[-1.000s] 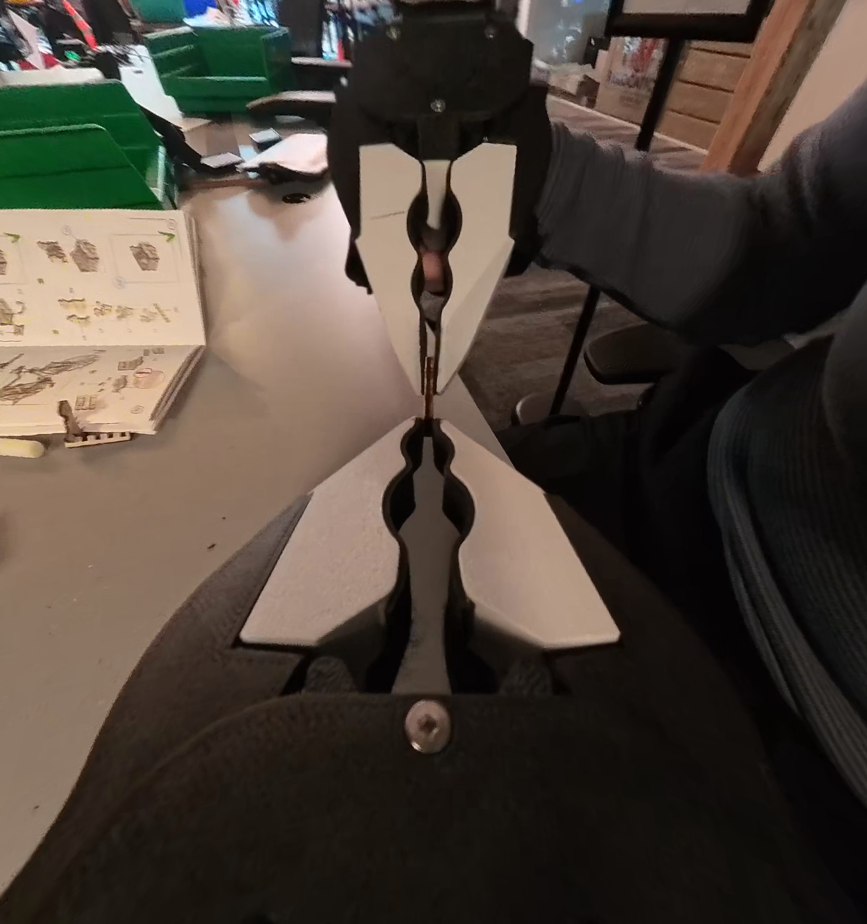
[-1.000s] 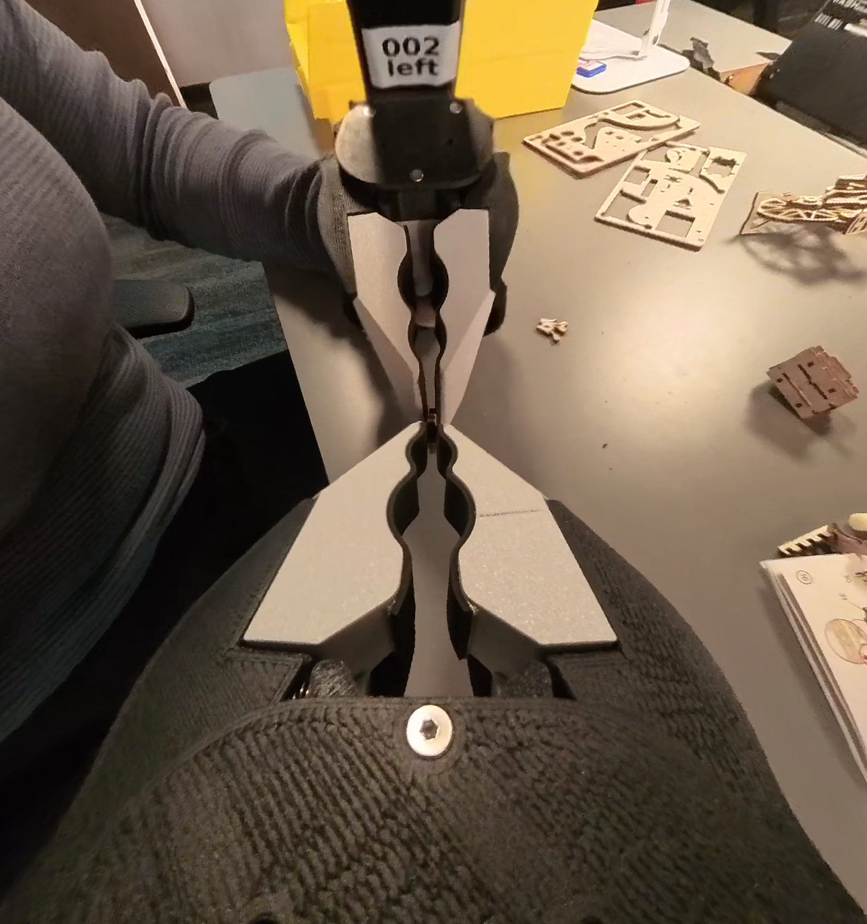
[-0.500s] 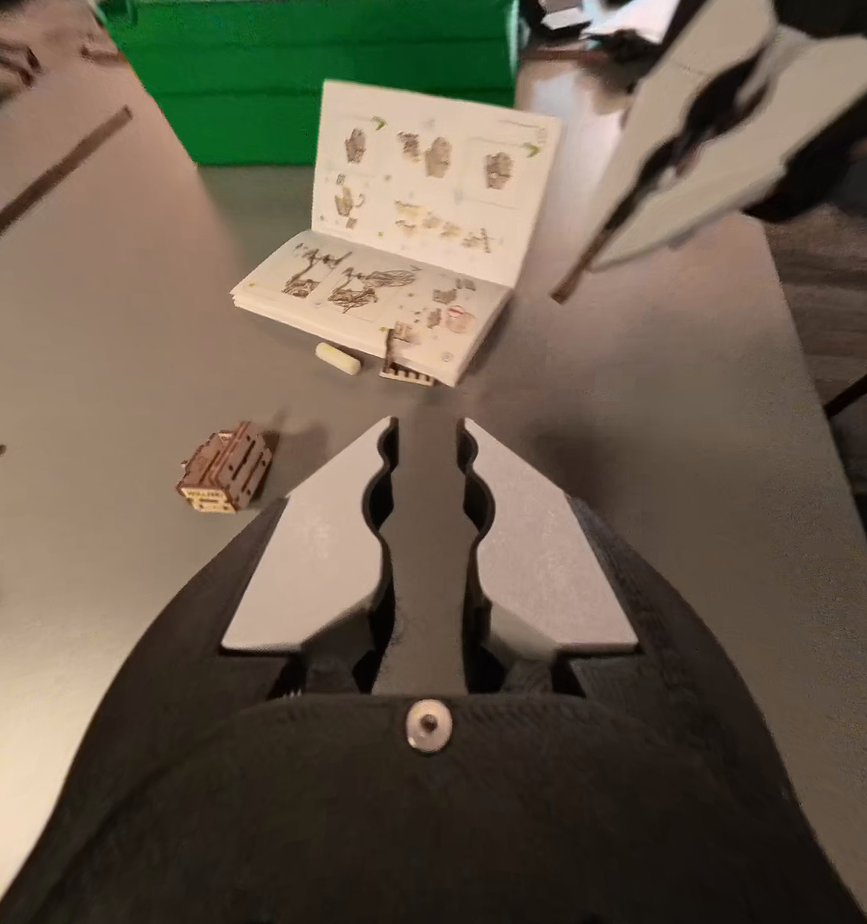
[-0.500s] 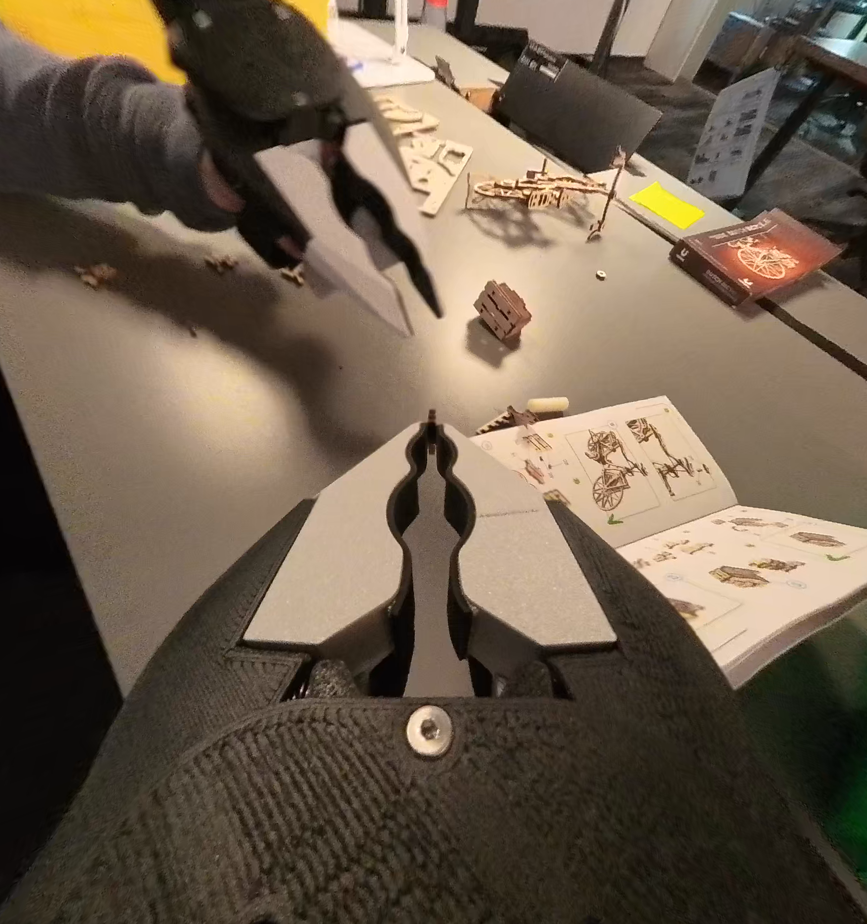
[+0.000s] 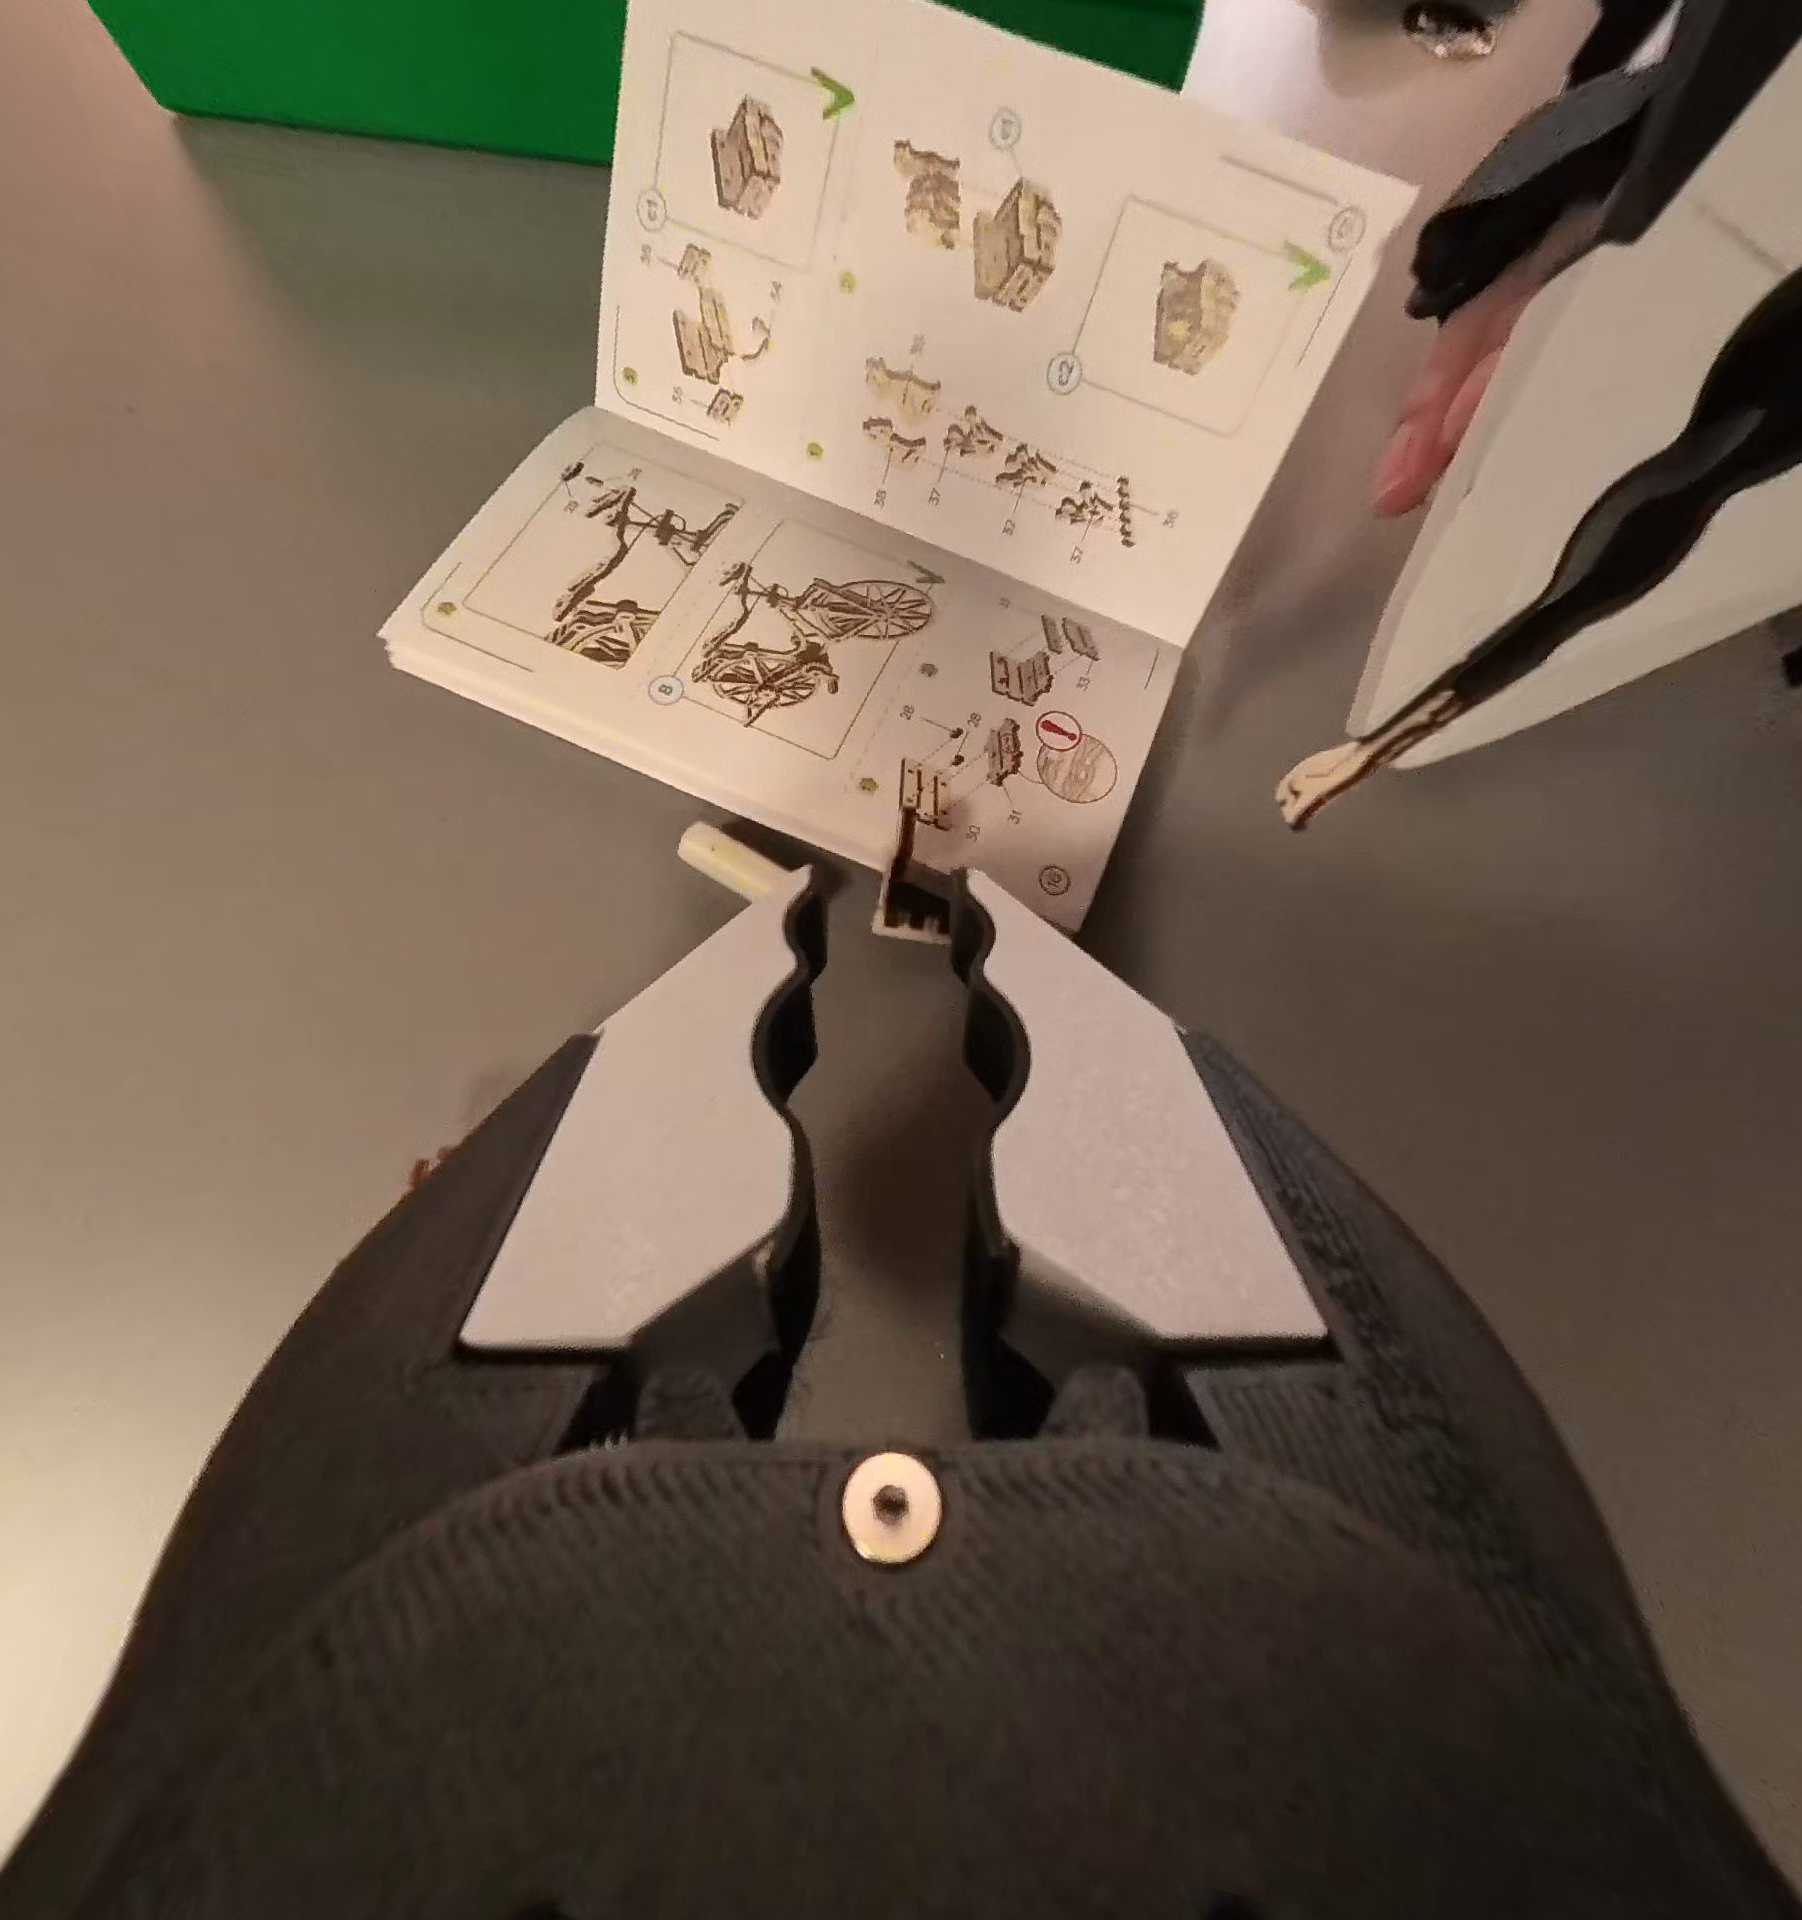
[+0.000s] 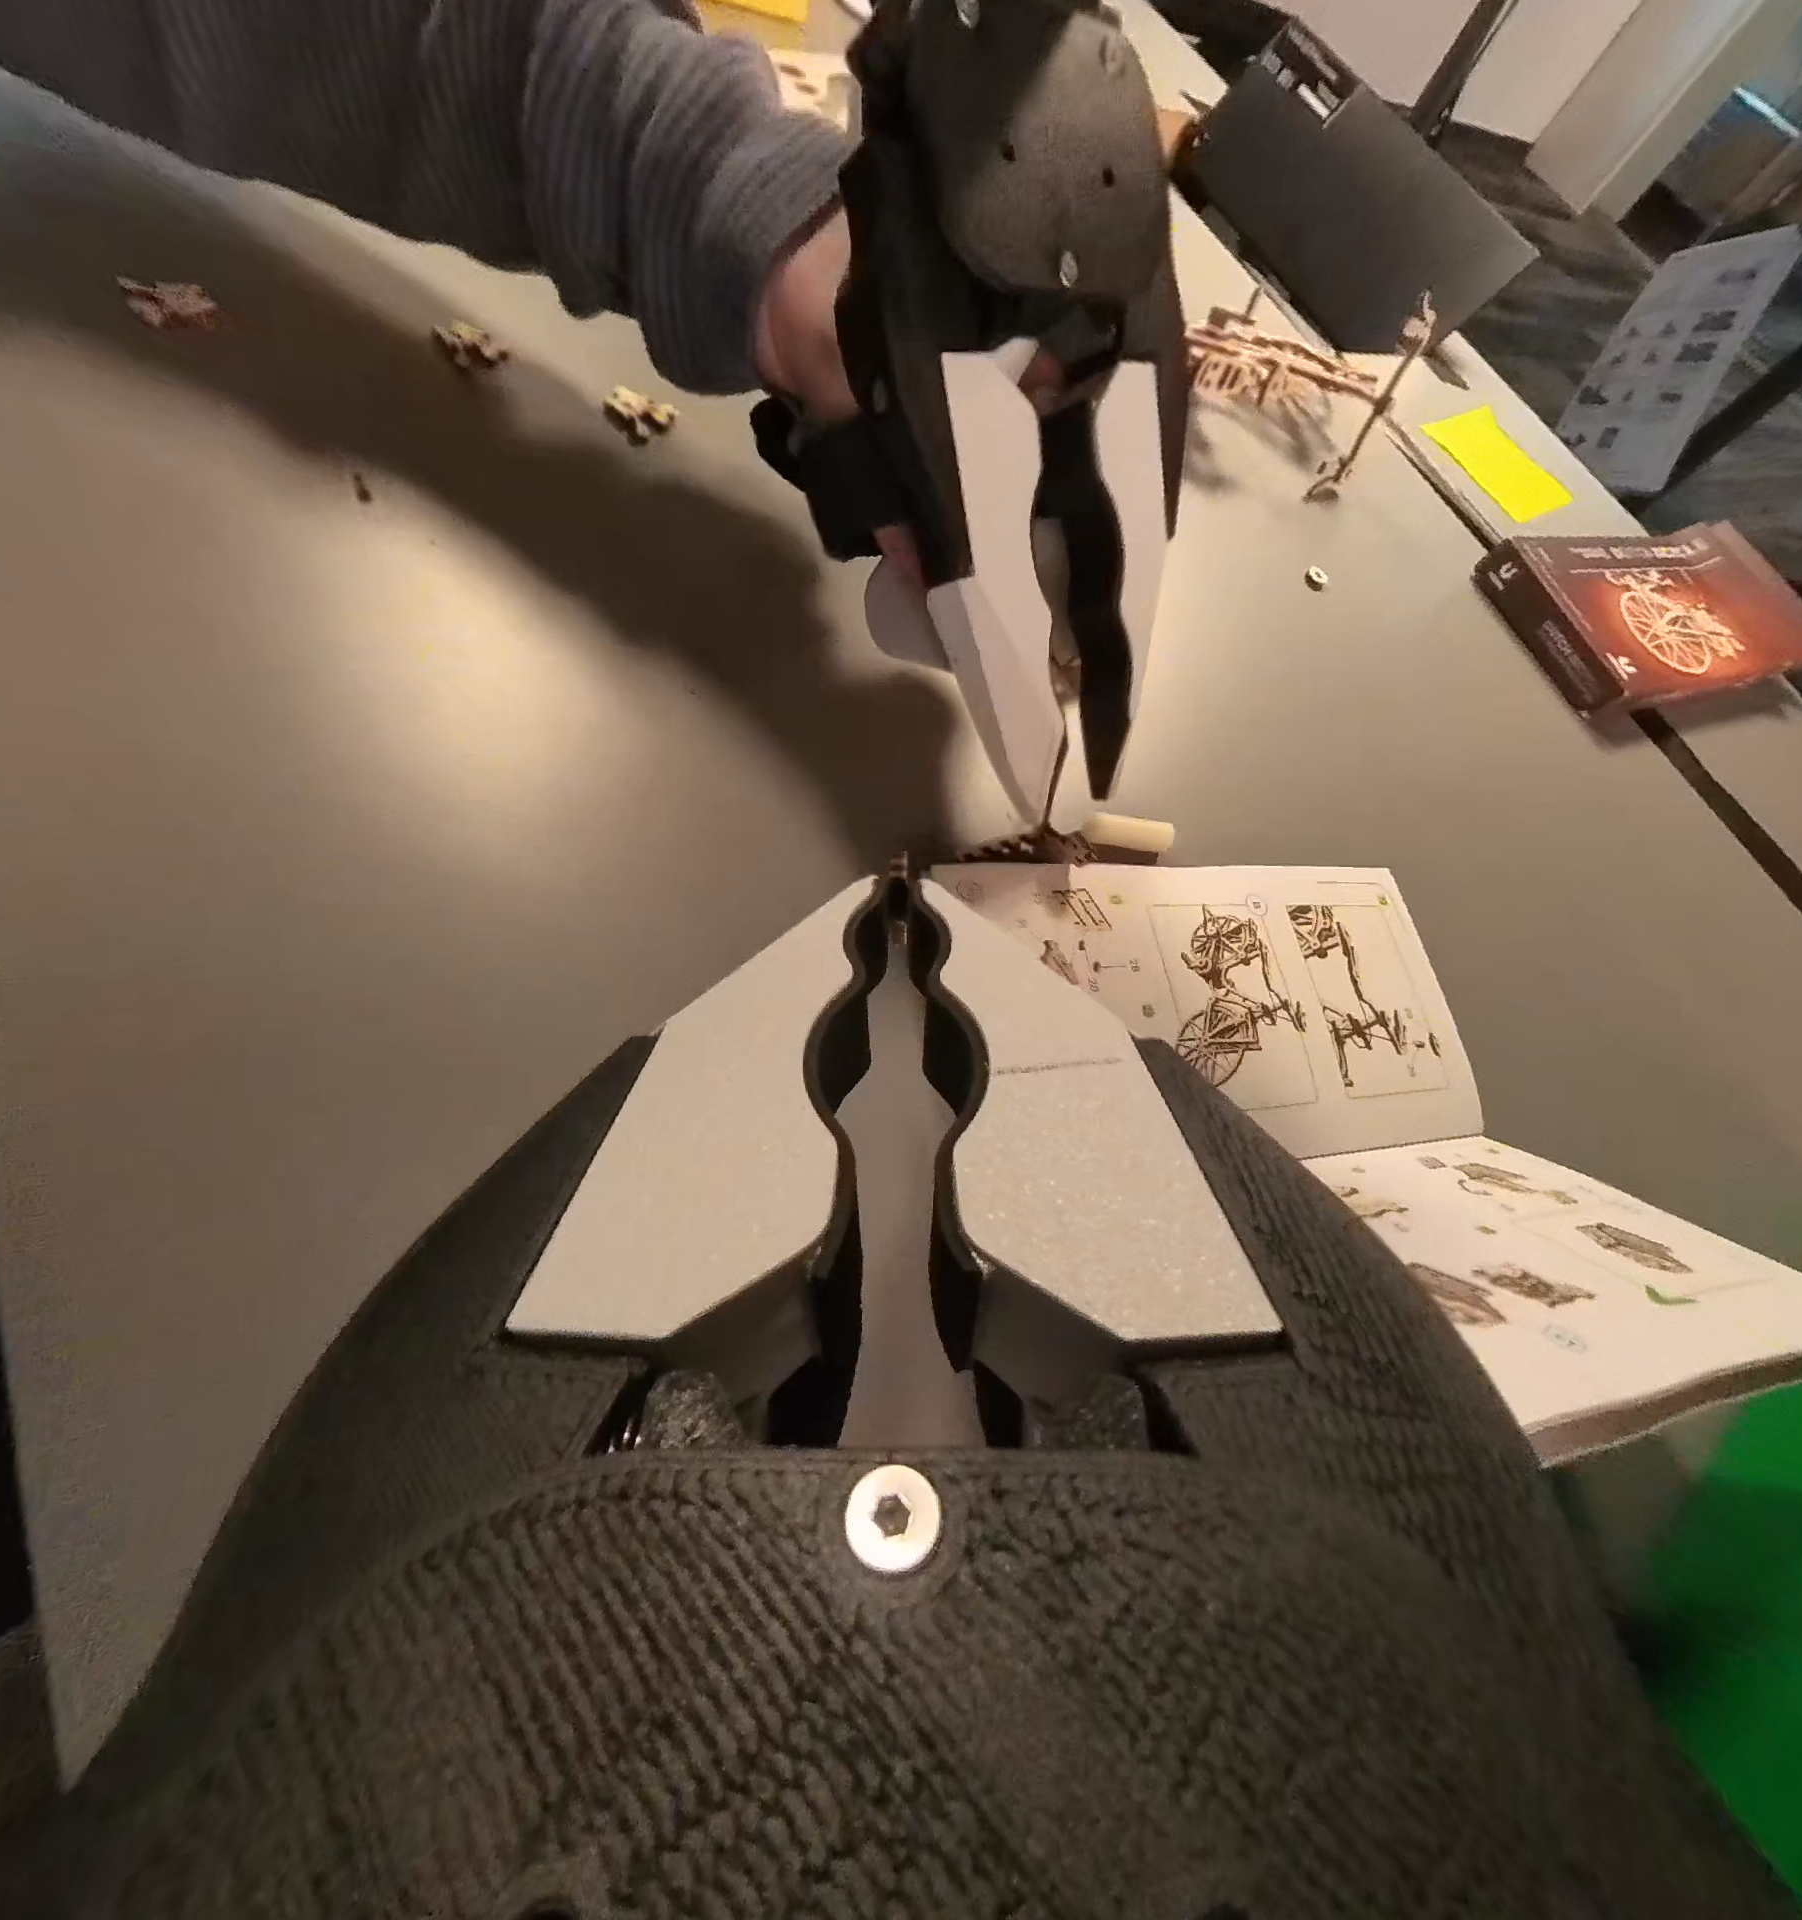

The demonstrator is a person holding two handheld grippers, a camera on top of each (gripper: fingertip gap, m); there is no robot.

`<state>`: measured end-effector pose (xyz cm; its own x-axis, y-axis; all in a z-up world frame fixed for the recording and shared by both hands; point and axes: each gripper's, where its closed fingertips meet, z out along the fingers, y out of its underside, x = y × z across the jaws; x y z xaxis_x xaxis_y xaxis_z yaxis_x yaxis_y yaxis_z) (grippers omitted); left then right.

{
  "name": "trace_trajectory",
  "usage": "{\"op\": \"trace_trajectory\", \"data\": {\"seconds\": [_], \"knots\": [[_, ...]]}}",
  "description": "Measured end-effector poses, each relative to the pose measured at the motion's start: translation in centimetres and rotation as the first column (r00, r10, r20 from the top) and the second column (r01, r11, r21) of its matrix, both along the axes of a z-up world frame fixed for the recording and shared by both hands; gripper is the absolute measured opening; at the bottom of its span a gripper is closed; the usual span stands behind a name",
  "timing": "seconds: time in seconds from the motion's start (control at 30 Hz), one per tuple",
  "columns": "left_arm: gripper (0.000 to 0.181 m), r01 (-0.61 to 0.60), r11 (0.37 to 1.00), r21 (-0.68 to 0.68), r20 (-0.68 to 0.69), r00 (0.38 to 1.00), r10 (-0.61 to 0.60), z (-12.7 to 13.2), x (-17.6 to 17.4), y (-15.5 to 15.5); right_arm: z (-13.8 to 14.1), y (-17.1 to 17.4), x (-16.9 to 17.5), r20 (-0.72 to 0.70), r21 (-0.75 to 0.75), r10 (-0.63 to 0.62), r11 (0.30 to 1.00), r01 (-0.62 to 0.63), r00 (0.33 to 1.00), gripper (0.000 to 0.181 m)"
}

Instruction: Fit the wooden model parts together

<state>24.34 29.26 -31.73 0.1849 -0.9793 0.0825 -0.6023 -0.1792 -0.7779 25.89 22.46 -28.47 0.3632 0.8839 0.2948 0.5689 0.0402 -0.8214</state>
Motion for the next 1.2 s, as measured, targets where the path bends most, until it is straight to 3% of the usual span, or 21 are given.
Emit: {"op": "trace_trajectory", "data": {"seconds": [0.37,0.63,0.9,1.2], "knots": [[0.010,0.040,0.999,-0.009,-0.073,0.997,-0.041,-1.5,1.1,0.1,-0.8,2.3,-0.4,0.051,-0.062,0.062,0.996,-0.059,0.997,0.001],[0.001,0.105,0.994,0.011,-0.126,0.987,-0.102,-1.9,-0.4,-0.5,-1.6,3.0,-2.2,0.122,-0.117,0.101,0.989,-0.087,0.987,0.000],[0.001,0.128,0.991,0.044,-0.052,0.991,-0.126,-1.8,-2.7,-1.5,-1.6,2.6,-5.4,0.107,-0.280,0.142,0.954,-0.107,0.984,0.001],[0.001,0.132,0.991,-0.034,-0.015,0.991,-0.133,-1.9,-3.9,-1.6,-2.1,3.8,-6.7,0.203,-0.395,0.115,0.918,-0.026,0.972,0.000]]}}
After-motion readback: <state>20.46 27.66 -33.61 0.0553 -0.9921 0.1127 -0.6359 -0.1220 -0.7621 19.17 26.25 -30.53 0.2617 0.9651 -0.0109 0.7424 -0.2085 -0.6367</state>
